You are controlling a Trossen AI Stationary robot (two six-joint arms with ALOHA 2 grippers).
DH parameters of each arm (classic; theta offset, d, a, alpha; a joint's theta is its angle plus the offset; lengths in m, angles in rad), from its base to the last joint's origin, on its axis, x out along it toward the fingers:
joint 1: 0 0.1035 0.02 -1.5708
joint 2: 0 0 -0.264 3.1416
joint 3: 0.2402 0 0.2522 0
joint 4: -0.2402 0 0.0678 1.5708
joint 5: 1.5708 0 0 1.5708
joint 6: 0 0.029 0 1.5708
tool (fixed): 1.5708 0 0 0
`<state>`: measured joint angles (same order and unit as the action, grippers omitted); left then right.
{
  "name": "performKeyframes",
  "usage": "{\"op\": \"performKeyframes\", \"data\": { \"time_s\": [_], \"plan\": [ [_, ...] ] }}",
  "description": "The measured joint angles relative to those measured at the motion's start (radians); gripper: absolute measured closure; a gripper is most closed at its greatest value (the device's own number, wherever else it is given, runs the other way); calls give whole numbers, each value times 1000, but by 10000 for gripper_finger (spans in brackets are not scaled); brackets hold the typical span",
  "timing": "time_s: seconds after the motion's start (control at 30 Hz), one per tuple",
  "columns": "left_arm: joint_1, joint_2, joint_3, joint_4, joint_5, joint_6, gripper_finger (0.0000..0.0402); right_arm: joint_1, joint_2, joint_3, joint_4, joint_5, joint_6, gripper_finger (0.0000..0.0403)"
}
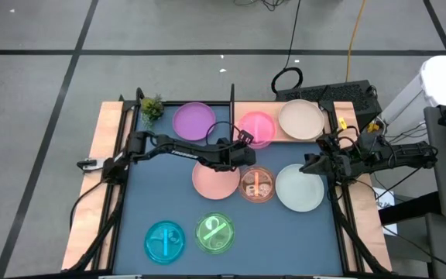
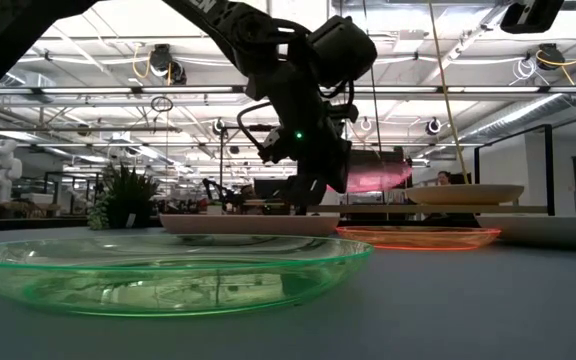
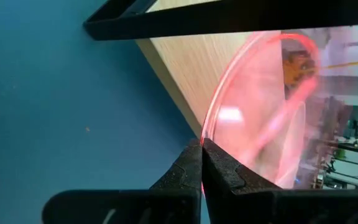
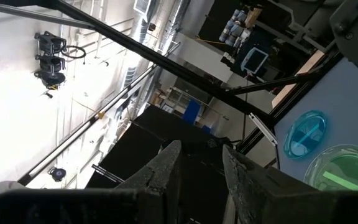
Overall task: Place and stack plates onto a shelf
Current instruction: Put the transparent pink plate on the shelf
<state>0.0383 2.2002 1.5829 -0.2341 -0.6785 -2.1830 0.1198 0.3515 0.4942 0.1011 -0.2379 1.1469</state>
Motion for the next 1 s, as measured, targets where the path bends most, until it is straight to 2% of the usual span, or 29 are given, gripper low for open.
{"op": "performKeyframes", "data": {
  "time_s": [0.23, 0.57, 0.8, 1.0],
  "plan": [
    [20, 0, 0, 25, 0, 0, 369, 0, 0, 0, 0, 0, 0, 303],
    [29, 0, 0, 56, 4, 7, 365, 0, 0, 0, 0, 0, 0, 303],
    [-9, 0, 0, 62, 6, 25, 364, 0, 0, 0, 0, 0, 0, 303],
    [-66, 0, 0, 129, 7, 111, 364, 0, 0, 0, -2, 1, -7, 303]
  ]
}}
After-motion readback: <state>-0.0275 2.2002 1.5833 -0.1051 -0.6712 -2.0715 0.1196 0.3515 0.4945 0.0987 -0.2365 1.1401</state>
